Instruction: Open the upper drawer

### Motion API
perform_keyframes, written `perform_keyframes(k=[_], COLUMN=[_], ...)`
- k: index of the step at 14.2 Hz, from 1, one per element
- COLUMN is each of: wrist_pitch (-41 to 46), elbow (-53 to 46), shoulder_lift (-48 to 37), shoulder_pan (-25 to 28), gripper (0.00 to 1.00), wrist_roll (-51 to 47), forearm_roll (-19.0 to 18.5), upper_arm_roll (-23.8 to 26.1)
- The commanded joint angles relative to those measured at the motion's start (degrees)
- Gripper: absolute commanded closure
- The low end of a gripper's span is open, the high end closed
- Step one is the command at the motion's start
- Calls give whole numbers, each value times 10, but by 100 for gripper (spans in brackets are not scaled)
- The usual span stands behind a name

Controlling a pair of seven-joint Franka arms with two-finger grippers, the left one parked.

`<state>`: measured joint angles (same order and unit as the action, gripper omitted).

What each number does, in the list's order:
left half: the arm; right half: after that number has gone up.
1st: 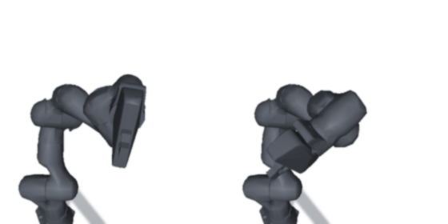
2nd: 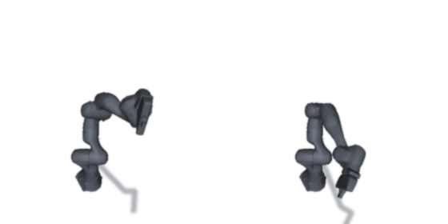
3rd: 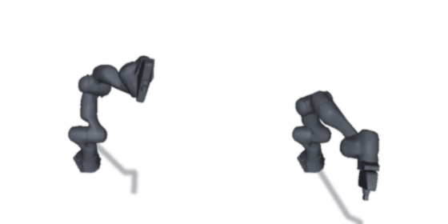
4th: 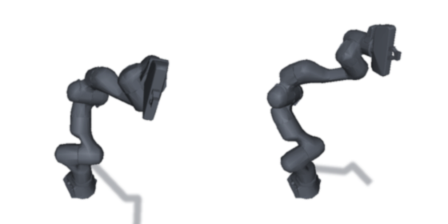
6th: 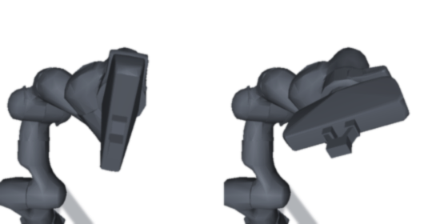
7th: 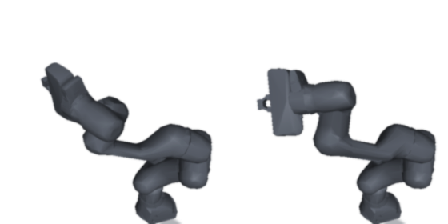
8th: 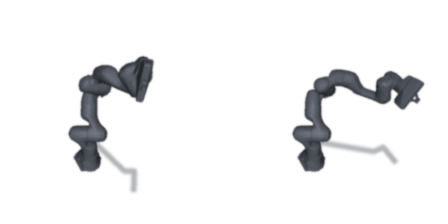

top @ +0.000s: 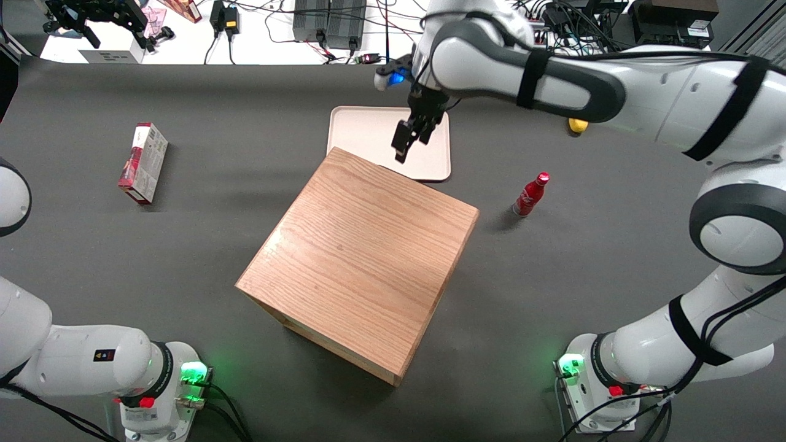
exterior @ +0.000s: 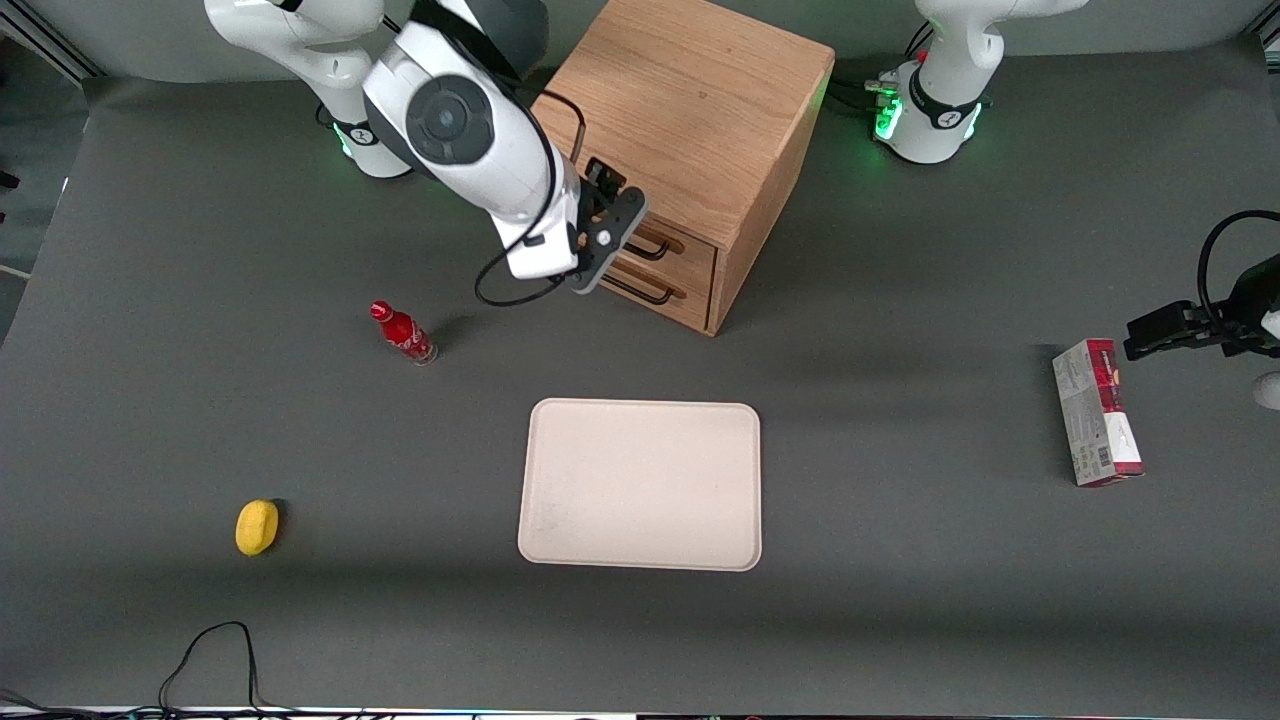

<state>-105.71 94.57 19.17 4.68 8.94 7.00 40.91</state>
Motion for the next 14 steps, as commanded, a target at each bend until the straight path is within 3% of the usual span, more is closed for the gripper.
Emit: perform_keyframes(k=[1,8,11,14], wrist_pitch=[-44,-79,-80,-79], elbow=[36,65,59,26], shoulder_lift=[3,20,32,49], shoulder_pan=[-1,4,2,-4], gripper=[0,0,0,0], wrist_roll=[28,28,30,56], forearm_roll=[-18,-26,-75,-88], upper_arm_roll=[0,0,0,-8])
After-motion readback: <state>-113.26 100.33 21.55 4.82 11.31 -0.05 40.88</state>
